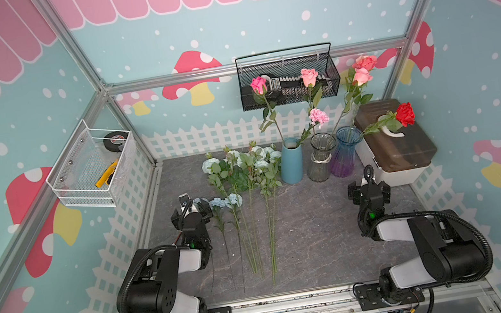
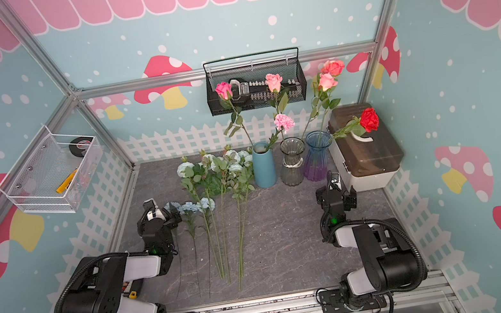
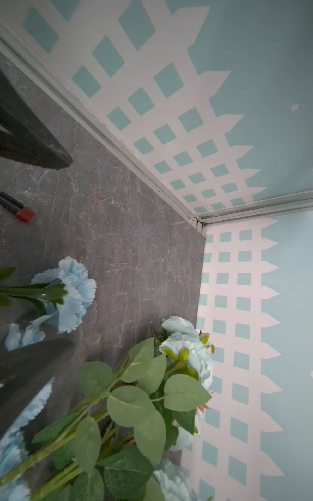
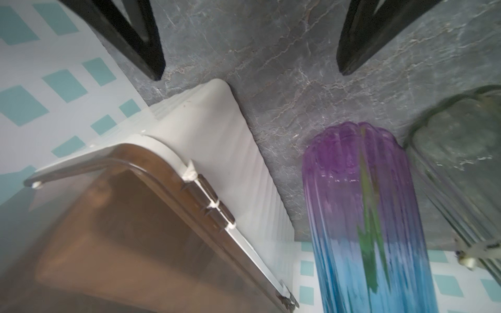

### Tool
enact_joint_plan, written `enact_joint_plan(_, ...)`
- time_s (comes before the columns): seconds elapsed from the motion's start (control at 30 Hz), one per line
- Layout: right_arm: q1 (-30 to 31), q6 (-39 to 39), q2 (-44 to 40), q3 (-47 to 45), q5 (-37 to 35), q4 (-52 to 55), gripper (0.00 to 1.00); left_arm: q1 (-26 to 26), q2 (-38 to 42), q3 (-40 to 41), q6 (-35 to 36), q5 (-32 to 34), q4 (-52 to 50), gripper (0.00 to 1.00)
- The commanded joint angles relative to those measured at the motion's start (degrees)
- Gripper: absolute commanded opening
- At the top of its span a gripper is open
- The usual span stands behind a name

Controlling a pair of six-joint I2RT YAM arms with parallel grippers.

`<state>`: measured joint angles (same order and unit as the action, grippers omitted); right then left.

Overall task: Pick out blue flowers from the vase
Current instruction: Reset both arms

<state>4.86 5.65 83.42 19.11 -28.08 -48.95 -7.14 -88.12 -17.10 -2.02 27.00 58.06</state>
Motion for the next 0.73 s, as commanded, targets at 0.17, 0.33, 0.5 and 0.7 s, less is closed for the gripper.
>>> enact_joint_plan(0.17, 0.0, -2.3, 4.1, -0.2, 2.9, -7.4, 0.99, -0.1, -0.4, -2.2, 1.7, -5.1, -0.4, 0.99)
enact_joint_plan(0.33, 0.0, -2.2, 4.0, 0.0, 3.0, -7.0, 0.99, 1.2, -0.4, -3.5, 1.1, -6.9, -3.0, 0.99)
enact_joint_plan(0.5, -0.1, -2.1, 4.1, 0.3, 3.4, -6.6, 0.99, 1.3, 0.2, -4.1, 0.6, -7.4, -5.2, 0.99)
enact_joint_plan(0.7, -0.5, -2.2, 3.9, -0.1, 4.6, -6.7, 0.99, 2.1, 0.1, -4.5, 0.4, -8.4, -5.8, 0.99)
